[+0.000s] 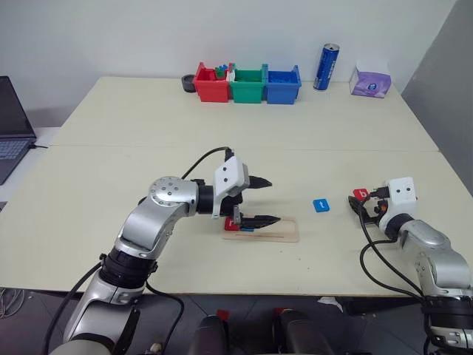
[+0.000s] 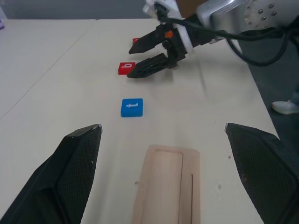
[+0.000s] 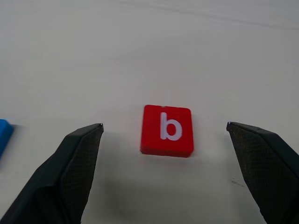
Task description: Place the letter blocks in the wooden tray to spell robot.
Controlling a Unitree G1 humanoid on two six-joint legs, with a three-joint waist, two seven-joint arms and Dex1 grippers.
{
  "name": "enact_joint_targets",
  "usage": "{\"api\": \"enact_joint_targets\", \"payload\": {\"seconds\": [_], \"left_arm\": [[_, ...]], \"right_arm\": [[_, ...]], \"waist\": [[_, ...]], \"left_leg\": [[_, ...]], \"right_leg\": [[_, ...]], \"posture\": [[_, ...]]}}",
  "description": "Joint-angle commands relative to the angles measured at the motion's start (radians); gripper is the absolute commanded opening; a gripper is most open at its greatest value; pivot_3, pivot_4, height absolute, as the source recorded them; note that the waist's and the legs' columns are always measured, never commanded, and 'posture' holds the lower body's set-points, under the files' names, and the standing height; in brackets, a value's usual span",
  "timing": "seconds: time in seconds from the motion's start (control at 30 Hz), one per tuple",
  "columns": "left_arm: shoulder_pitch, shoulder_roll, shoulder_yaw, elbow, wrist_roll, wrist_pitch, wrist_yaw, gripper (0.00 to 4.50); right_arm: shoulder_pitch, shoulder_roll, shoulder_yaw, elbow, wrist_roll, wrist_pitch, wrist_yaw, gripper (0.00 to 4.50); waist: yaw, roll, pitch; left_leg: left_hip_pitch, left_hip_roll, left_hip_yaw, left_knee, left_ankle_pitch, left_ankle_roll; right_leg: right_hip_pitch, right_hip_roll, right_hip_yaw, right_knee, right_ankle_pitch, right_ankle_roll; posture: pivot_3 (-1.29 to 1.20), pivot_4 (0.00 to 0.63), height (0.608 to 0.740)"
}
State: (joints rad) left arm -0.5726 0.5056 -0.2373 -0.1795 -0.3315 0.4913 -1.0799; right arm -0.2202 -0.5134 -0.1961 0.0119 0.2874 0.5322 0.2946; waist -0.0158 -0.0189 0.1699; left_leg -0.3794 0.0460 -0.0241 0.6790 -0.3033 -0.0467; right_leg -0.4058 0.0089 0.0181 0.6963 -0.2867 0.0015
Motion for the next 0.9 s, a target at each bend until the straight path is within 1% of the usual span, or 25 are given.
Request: {"api": "enact_joint_targets", "payload": {"seconds": [0.03, 0.13, 0.23, 0.47, 0.6, 0.7, 0.8, 0.9], "left_arm": [[-0.033, 0.005, -0.005, 0.006, 0.01, -0.021, -0.007, 4.46], [-0.038, 0.006, -0.006, 0.009, 0.009, -0.021, -0.008, 4.46], [-0.031, 0.015, -0.007, 0.004, 0.011, -0.023, -0.009, 4.5], [0.004, 0.049, 0.004, -0.007, 0.013, -0.026, -0.008, 4.5], [0.031, 0.076, 0.011, -0.018, 0.007, -0.027, -0.021, 4.5], [0.055, 0.097, 0.008, -0.033, 0.004, -0.032, -0.036, 4.5], [0.078, 0.107, 0.004, -0.051, -0.003, -0.034, -0.047, 4.5], [0.095, 0.115, -0.003, -0.065, -0.004, -0.044, -0.068, 4.5]], "right_arm": [[-0.043, 0.008, -0.025, 0.034, 0.008, 0.013, 0.005, 4.5], [-0.059, 0.018, -0.027, 0.055, 0.012, 0.029, 0.002, 4.5], [-0.078, 0.027, -0.028, 0.073, 0.005, 0.057, -0.02, 3.94], [-0.064, 0.037, -0.014, 0.039, -0.028, 0.116, -0.076, 1.5], [-0.01, 0.081, -0.044, -0.101, -0.016, 0.161, -0.142, 1.47], [0.061, 0.123, -0.055, -0.283, -0.001, 0.235, -0.189, 1.47], [0.139, 0.176, -0.081, -0.497, 0.016, 0.356, -0.253, 1.47], [0.225, 0.207, -0.051, -0.662, 0.02, 0.445, -0.277, 1.47]], "waist": [[-0.002, 0.0, 0.0], [-0.003, 0.0, 0.0], [-0.004, 0.0, 0.0], [-0.01, 0.0, 0.0], [-0.008, 0.0, 0.0], [-0.008, 0.001, 0.0], [-0.008, 0.001, 0.0], [-0.009, 0.001, 0.0]], "left_leg": [[0.0, 0.0, 0.0, 0.0, 0.0, 0.0], [0.0, 0.0, 0.0, 0.0, 0.0, 0.0], [0.0, 0.0, 0.0, 0.0, 0.0, 0.0], [0.0, 0.0, 0.0, 0.0, 0.0, 0.0], [0.0, 0.0, 0.0, 0.0, 0.0, 0.0], [-0.001, 0.0, -0.001, -0.001, 0.0, 0.0], [-0.001, 0.0, -0.001, -0.001, 0.0, 0.0], [-0.001, 0.0, -0.001, -0.001, 0.0, 0.0]], "right_leg": [[0.0, 0.0, 0.0, 0.0, 0.0, 0.0], [0.0, 0.0, 0.0, 0.0, 0.0, 0.0], [0.0, 0.0, 0.0, 0.0, 0.0, 0.0], [0.0, -0.001, 0.0, 0.0, 0.0, 0.0], [0.0, -0.001, 0.0, 0.0, 0.0, 0.0], [0.0, -0.001, -0.001, 0.0, 0.0, 0.0], [-0.001, -0.001, -0.001, 0.0, 0.0, 0.0], [-0.001, -0.001, 0.0, 0.0, 0.0, 0.0]], "posture": [[0.0, 0.15, 0.74], [0.0, 0.15, 0.74], [0.0, 0.15, 0.74], [0.0, 0.15, 0.74], [0.0, 0.15, 0.74], [0.0, 0.15, 0.74], [0.0, 0.15, 0.74], [0.0, 0.15, 0.74]]}}
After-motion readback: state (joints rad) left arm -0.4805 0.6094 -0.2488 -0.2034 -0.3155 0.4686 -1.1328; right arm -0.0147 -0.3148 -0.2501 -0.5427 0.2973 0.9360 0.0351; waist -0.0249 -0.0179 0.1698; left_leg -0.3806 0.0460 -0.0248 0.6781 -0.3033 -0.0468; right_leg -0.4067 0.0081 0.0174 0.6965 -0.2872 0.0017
